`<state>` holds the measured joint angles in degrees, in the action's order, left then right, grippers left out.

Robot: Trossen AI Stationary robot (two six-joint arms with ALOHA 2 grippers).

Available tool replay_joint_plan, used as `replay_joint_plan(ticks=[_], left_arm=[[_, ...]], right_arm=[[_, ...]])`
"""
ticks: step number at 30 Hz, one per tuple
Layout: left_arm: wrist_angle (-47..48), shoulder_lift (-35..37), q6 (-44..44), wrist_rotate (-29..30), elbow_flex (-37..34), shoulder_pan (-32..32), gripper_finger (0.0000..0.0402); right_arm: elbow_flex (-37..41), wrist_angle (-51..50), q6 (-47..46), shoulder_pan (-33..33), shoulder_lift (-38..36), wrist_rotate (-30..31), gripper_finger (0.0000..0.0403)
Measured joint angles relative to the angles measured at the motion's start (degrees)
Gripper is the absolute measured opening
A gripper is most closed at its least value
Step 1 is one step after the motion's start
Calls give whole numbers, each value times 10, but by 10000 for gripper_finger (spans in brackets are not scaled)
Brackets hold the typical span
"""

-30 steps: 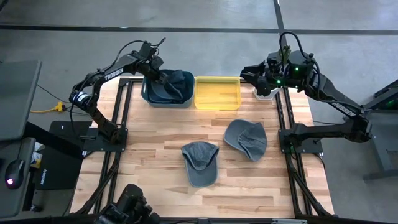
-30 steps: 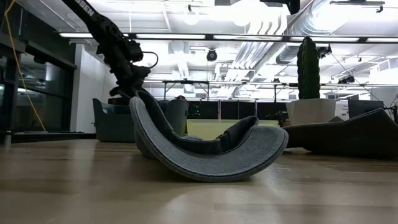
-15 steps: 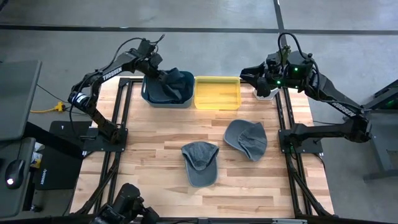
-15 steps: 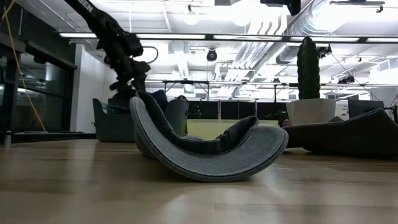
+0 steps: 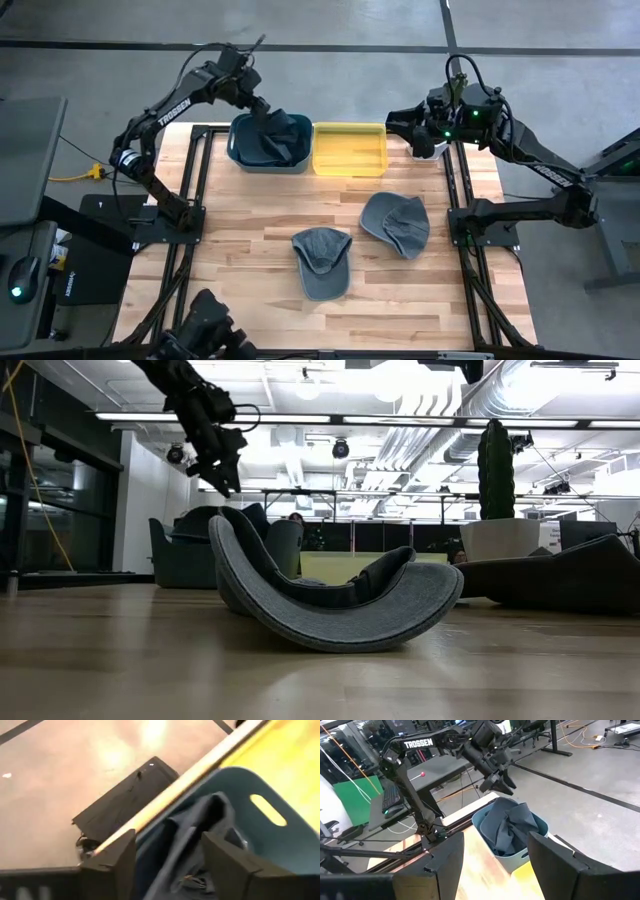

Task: Pick & Place hat
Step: Put the blue cap into the blue bin

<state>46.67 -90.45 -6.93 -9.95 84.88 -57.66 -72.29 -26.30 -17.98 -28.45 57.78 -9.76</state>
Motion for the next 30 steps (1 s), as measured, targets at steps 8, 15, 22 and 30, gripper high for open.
replay_joint_plan(ticks=[8,15,22,30], left_arm=[[30,0,24,-27,-1,51,13],[30,0,152,-18,-2,94,3],[27,-25,240,74,-2,121,1],[28,-78,349,131,-2,136,0]], right_arm=[[0,0,0,0,0,5,211],[0,0,0,0,0,7,211],[0,0,-1,0,0,7,211],[0,0,-7,0,0,7,211]])
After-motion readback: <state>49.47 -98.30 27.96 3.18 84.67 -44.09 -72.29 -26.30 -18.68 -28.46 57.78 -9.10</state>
